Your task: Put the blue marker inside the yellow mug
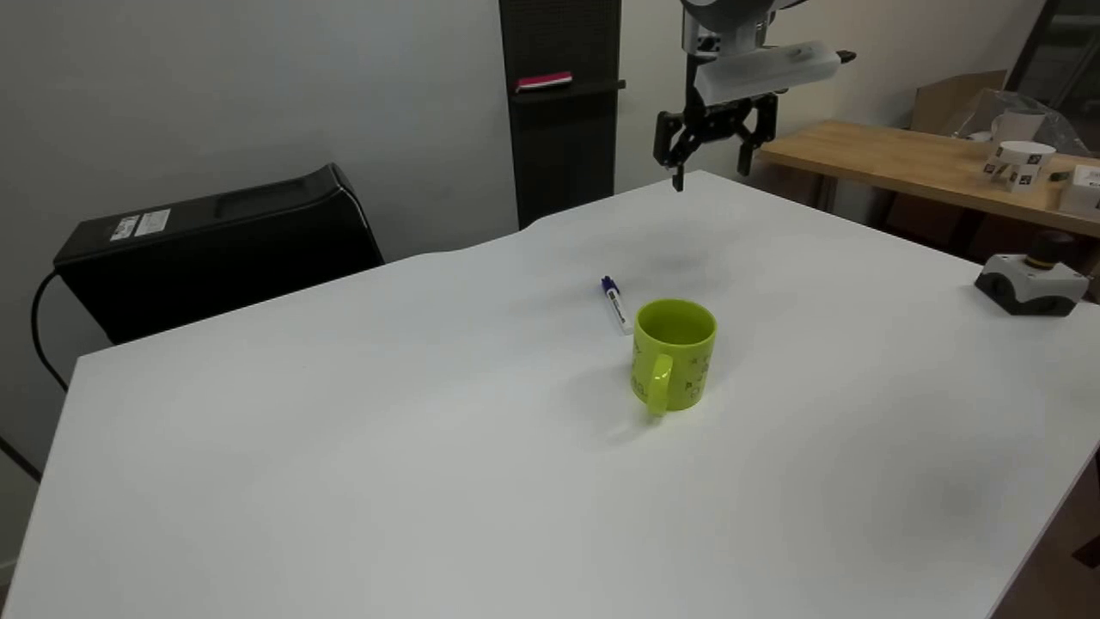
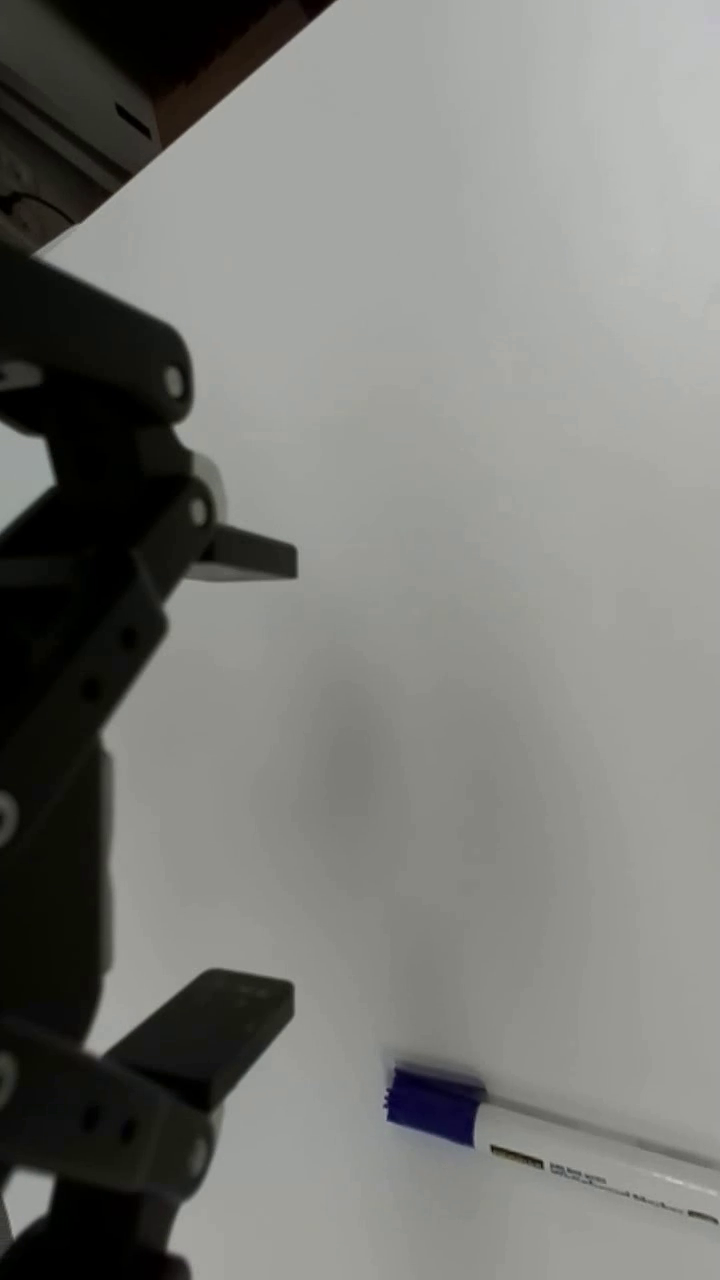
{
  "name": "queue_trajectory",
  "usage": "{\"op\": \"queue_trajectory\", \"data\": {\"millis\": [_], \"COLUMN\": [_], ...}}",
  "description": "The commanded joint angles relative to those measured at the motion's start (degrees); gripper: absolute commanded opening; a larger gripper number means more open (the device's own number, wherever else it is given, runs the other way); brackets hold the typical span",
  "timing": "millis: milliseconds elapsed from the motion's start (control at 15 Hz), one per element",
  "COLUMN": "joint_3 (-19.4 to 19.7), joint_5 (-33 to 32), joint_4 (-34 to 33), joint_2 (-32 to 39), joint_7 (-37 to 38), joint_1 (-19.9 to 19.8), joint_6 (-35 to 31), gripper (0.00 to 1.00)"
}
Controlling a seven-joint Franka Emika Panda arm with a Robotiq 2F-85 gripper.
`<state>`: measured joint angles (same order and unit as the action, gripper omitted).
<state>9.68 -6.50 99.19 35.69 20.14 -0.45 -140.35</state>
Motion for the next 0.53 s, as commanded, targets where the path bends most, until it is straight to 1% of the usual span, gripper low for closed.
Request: {"op": "queue_trajectory", "data": {"millis": [0, 467], "joint_3": [0.3, 0.0], "joint_5": [0.4, 0.8], "joint_4": [-0.2, -0.8], "joint_2": [0.1, 0.9], "joint_7": [-0.3, -0.7], "joint_1": [0.3, -0.1], "joint_6": [0.1, 1.0], "gripper": [1.00, 1.00]}}
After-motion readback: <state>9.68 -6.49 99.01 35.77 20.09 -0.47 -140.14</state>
